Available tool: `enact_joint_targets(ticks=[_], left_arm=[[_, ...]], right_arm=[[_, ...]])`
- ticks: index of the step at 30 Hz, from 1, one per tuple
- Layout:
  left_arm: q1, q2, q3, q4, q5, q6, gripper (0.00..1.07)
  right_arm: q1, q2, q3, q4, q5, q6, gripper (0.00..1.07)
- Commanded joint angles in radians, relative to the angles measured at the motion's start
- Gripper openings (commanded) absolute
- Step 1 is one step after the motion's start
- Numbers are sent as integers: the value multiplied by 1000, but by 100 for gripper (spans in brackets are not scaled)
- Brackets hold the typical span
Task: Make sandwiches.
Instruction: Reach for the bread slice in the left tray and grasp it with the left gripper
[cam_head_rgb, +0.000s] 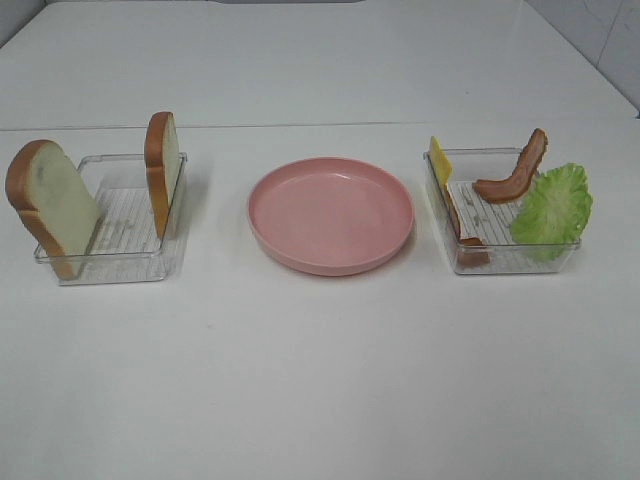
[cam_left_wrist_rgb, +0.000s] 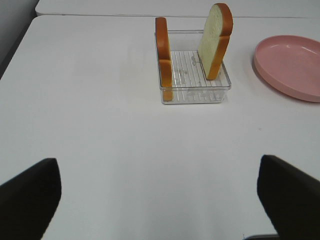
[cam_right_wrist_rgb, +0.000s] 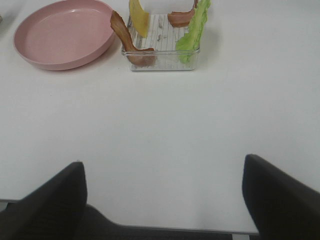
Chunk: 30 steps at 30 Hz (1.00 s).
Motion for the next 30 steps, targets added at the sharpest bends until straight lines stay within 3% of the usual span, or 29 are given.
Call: enact_joint_targets(ticks=[1,18,22,25,28,29,30], left_arm=[[2,-16,1,-10,-6,2,102],[2,-16,1,-9,-6,1,102],[2,9,-2,-9,-4,29,102],[2,75,-32,-9,35,36,102],[2,194,-107,6,80,36,102],[2,293,-174,19,109,37,102],[2,293,-174,19,109,37,102]], right_arm=[[-3,-29,3,4,-7,-12,83],[-3,-29,3,4,-7,-12,83],[-3,-29,3,4,-7,-12,83],[-3,-29,3,4,-7,-12,83],[-3,-29,3,4,-7,-12,83],[-3,-29,3,4,-7,-12,83],[-3,-29,3,4,-7,-12,83]])
